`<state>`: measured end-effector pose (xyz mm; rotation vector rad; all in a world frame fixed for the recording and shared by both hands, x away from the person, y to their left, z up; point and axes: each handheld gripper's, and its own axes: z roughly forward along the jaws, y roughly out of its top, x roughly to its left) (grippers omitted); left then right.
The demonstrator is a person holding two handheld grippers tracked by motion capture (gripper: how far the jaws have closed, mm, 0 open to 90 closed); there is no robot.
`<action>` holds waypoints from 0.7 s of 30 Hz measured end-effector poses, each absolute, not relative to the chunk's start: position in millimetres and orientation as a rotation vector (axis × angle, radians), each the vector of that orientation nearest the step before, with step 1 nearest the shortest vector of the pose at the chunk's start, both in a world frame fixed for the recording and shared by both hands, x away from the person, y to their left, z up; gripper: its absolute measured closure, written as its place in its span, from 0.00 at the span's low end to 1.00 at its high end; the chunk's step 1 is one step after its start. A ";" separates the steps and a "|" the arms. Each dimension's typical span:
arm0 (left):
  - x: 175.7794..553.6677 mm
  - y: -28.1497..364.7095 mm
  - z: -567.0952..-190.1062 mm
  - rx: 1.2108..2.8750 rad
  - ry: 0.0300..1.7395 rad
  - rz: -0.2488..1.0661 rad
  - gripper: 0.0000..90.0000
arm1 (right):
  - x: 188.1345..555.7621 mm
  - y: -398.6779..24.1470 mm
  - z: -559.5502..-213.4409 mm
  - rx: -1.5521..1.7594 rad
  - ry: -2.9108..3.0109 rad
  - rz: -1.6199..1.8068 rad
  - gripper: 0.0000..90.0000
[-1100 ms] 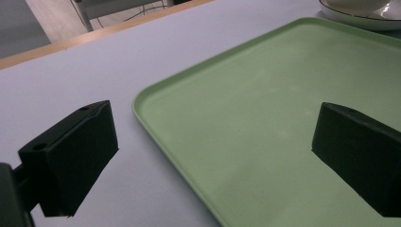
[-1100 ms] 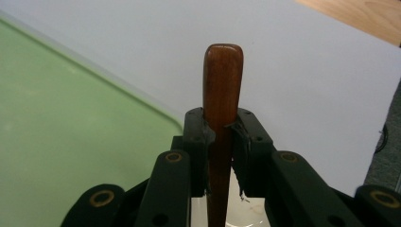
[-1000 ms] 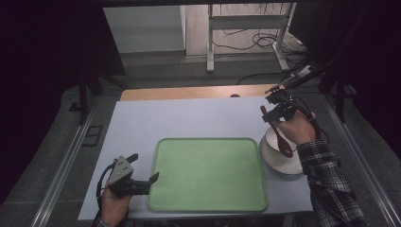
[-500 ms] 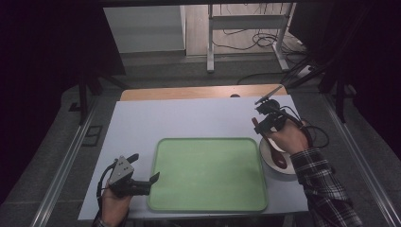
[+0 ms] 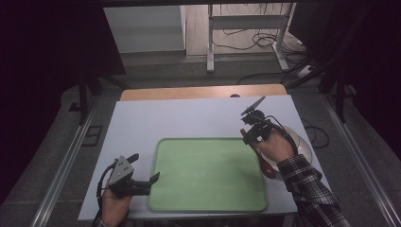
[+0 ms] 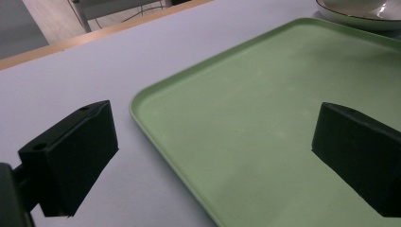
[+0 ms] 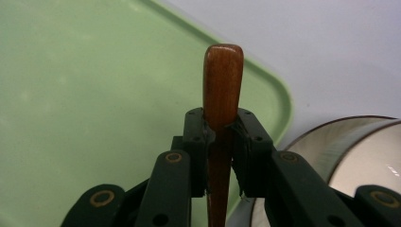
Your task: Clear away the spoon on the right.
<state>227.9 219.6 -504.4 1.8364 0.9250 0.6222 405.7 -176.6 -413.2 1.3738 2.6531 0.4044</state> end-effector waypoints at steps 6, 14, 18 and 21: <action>228.0 219.6 -504.5 1.836 0.924 0.620 0.01 | 406.6 -165.6 -426.6 1.409 2.668 0.381 0.85; 228.1 219.6 -504.6 1.835 0.923 0.619 0.01 | 406.6 -154.0 -450.4 1.446 2.684 0.364 0.85; 228.2 219.3 -504.7 1.838 0.922 0.619 0.01 | 406.1 -150.7 -463.6 1.474 2.692 0.352 0.85; 228.1 219.5 -504.7 1.835 0.922 0.618 0.01 | 405.4 -149.8 -472.0 1.482 2.695 0.343 0.84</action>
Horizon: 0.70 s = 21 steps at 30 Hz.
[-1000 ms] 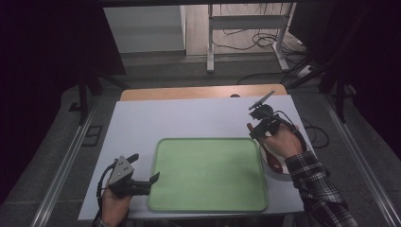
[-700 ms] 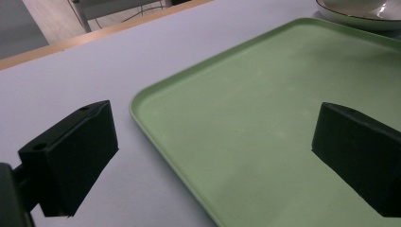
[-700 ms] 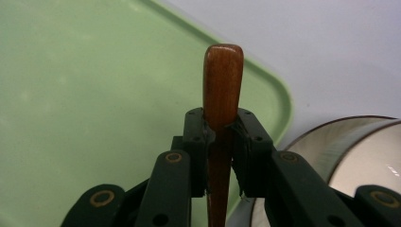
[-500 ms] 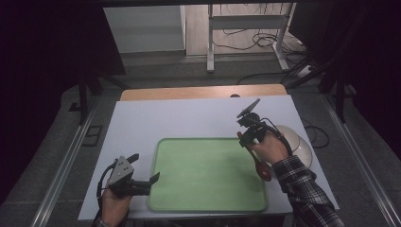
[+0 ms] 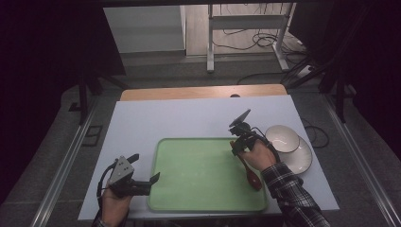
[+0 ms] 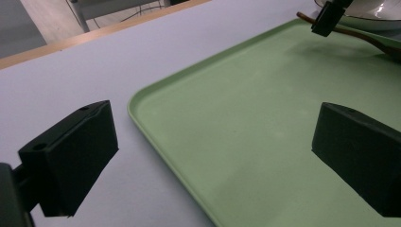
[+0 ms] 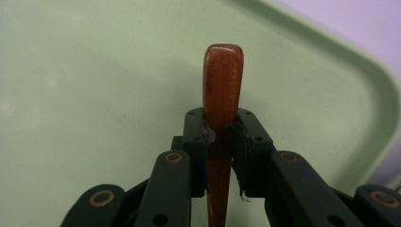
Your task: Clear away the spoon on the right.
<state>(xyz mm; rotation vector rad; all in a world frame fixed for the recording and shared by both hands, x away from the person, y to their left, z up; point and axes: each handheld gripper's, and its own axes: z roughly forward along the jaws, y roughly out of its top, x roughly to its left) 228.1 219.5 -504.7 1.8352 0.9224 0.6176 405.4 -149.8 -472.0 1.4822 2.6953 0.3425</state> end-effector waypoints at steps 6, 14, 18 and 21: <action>228.1 219.6 -504.6 1.834 0.923 0.618 0.01 | 402.5 -154.7 -469.4 1.442 2.684 0.411 0.77; 227.9 219.6 -504.5 1.832 0.922 0.620 0.01 | 390.6 -163.6 -454.7 1.315 2.640 0.563 0.79; 227.7 219.9 -504.1 1.831 0.922 0.622 0.01 | 383.3 -167.2 -457.0 1.227 2.607 0.641 0.86; 227.7 219.9 -504.2 1.832 0.923 0.622 0.01 | 378.7 -168.3 -462.1 1.167 2.589 0.717 0.97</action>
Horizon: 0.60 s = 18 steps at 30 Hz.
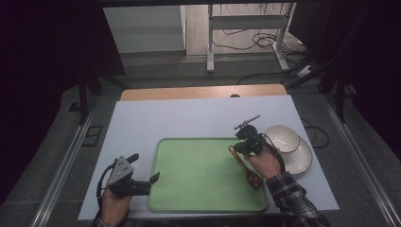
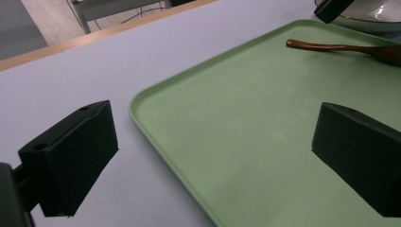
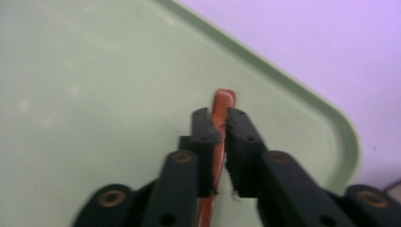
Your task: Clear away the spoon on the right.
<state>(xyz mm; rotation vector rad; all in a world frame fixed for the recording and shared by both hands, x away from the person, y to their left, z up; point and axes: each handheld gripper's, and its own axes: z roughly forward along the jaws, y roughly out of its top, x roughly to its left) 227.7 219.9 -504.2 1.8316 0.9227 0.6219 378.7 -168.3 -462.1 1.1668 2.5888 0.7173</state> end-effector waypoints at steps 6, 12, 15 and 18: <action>227.7 220.1 -504.1 1.833 0.922 0.624 0.01 | 369.3 -168.4 -474.7 1.080 2.572 0.797 1.00; 227.7 220.1 -504.1 1.833 0.923 0.626 0.01 | 365.0 -170.2 -489.9 1.045 2.543 0.838 1.00; 227.5 220.2 -503.9 1.832 0.923 0.628 0.01 | 367.3 -170.7 -496.4 1.044 2.548 0.833 1.00; 227.6 220.4 -503.9 1.831 0.924 0.628 0.01 | 368.8 -168.0 -503.0 1.040 2.554 0.812 1.00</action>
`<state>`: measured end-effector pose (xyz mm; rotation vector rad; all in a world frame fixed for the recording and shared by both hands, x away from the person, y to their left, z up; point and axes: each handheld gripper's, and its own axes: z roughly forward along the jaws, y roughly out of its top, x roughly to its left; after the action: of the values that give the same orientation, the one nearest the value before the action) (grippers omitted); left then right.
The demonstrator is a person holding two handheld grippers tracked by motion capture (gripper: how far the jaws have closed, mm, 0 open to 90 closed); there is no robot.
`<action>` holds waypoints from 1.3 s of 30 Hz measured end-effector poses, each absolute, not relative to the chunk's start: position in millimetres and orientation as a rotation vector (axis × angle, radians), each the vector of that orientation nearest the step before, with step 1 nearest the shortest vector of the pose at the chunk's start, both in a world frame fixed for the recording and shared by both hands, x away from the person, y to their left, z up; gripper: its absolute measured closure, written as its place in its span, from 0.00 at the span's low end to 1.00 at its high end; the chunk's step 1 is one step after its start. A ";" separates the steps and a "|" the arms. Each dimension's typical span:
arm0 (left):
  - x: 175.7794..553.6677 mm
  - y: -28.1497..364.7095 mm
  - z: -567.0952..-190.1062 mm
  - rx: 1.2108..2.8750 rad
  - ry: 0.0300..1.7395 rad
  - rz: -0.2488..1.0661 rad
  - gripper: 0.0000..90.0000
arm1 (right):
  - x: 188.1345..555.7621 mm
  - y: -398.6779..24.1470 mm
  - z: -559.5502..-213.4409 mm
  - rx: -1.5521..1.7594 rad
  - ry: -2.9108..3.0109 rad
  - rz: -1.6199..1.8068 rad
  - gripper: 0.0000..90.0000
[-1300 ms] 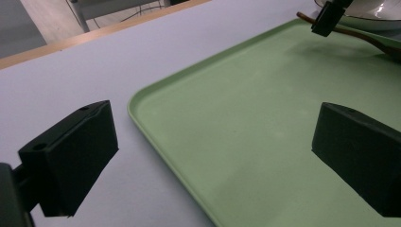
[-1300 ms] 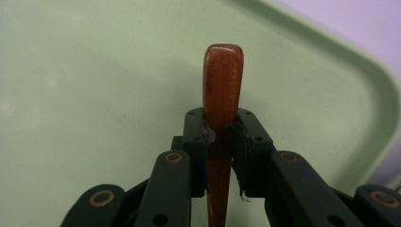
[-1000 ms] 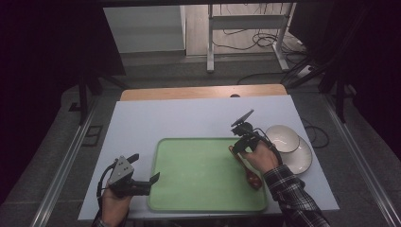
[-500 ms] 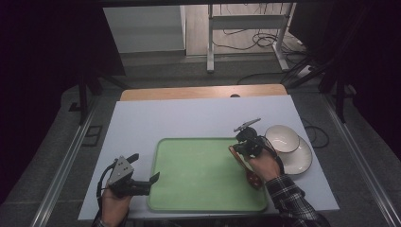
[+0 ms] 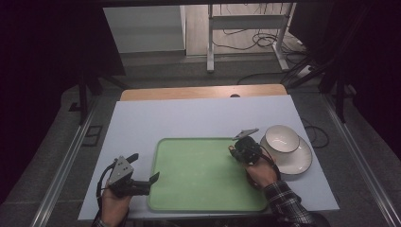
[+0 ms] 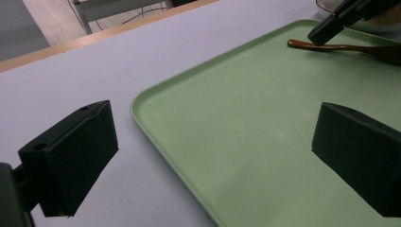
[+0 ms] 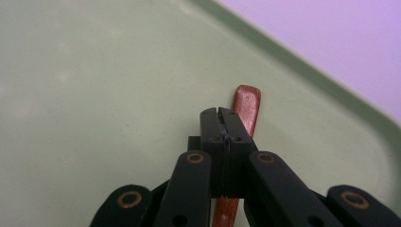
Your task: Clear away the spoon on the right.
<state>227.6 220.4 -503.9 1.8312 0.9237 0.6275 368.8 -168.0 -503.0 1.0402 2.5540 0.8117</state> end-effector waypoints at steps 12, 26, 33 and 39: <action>227.6 220.1 -503.9 1.835 0.922 0.628 0.01 | 375.5 -177.6 -506.3 1.135 2.503 0.751 1.00; 227.5 219.5 -503.9 1.839 0.922 0.629 0.01 | 378.4 -200.5 -503.6 1.208 2.458 0.725 1.00; 227.5 219.9 -503.8 1.835 0.923 0.630 0.01 | 379.1 -202.5 -503.9 1.208 2.456 0.740 0.99; 227.6 221.0 -503.9 1.830 0.927 0.627 0.01 | 378.6 -202.6 -501.8 1.218 2.449 0.771 0.93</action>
<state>227.6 221.0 -503.9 1.8301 0.9270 0.6271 378.6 -202.6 -501.8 1.2178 2.4492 0.7712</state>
